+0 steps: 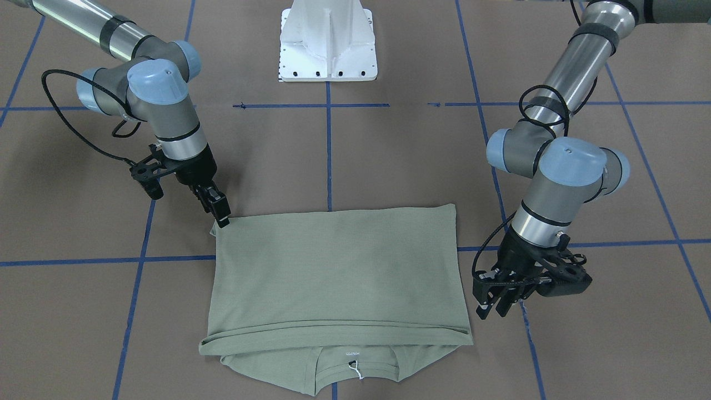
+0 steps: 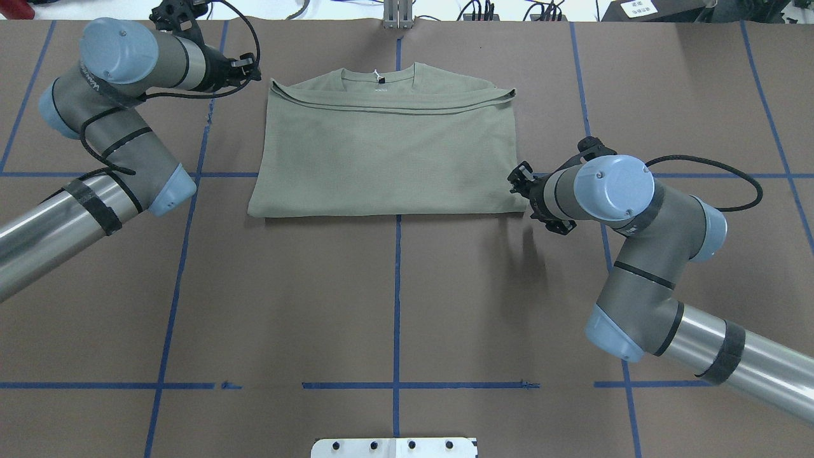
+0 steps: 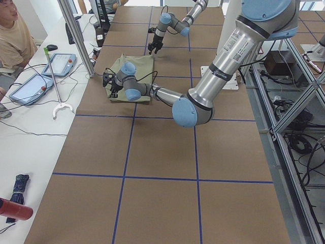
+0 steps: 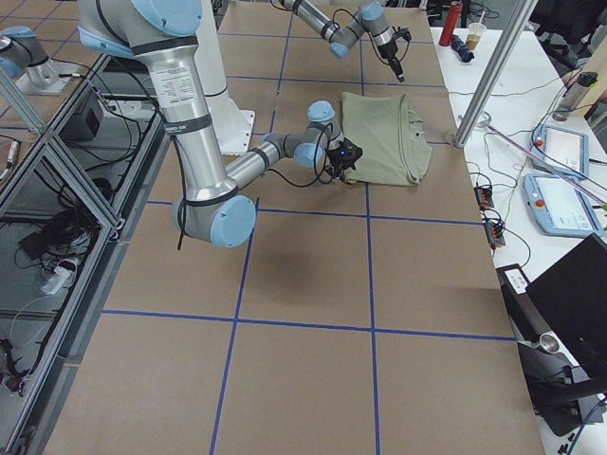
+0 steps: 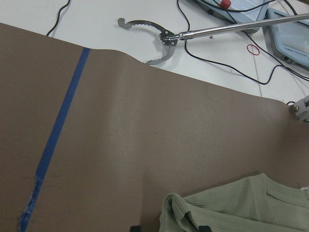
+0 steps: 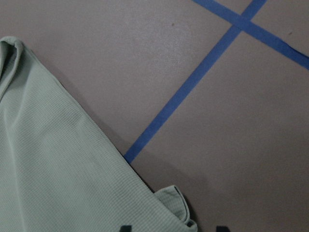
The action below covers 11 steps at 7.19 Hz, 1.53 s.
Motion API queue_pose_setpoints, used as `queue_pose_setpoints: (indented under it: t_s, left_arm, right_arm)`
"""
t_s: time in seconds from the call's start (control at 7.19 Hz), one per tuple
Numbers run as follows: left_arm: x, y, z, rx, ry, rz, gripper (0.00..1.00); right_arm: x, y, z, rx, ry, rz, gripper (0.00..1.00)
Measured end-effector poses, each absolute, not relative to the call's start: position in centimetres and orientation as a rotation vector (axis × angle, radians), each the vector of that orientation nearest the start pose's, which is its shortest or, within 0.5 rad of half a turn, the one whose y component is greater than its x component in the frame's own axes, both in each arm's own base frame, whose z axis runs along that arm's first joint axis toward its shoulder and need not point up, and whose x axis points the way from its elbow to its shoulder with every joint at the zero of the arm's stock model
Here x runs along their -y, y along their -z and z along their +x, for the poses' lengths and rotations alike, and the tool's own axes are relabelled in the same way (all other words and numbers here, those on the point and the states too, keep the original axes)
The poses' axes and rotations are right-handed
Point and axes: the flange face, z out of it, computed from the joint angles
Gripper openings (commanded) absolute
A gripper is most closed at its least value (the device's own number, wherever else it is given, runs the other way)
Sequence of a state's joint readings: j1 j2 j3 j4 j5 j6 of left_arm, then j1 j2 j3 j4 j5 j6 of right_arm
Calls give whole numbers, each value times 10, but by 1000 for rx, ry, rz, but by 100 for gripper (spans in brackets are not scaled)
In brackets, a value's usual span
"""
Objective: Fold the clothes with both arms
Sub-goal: 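Move the right gripper down to the folded shirt's corner nearest it, then drag the shirt corner toward the robot with the right gripper while the left gripper lifts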
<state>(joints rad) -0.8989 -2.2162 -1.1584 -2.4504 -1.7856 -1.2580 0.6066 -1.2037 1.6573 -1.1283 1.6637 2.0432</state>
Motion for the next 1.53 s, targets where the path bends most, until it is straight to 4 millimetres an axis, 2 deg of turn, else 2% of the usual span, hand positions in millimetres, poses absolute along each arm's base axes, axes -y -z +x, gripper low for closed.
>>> queue_pose_setpoints:
  t_s: [0.56, 0.7, 0.83, 1.39, 1.53]
  left_arm:
    - [671, -366, 391, -1023, 403, 474, 50]
    - [671, -366, 391, -1023, 403, 474, 50]
    - [671, -366, 391, -1022, 404, 475, 50]
    - [671, -365, 391, -1025, 402, 475, 50]
    - [671, -363, 391, -1031, 399, 474, 50]
  right_arm:
    - [479, -372, -467, 926, -974, -6, 64]
    - [482, -371, -471, 925, -975, 0, 30]
    - [484, -370, -472, 925, -976, 2, 0]
    - [481, -361, -463, 950, -964, 0, 0]
    - [468, -352, -453, 966, -953, -3, 0]
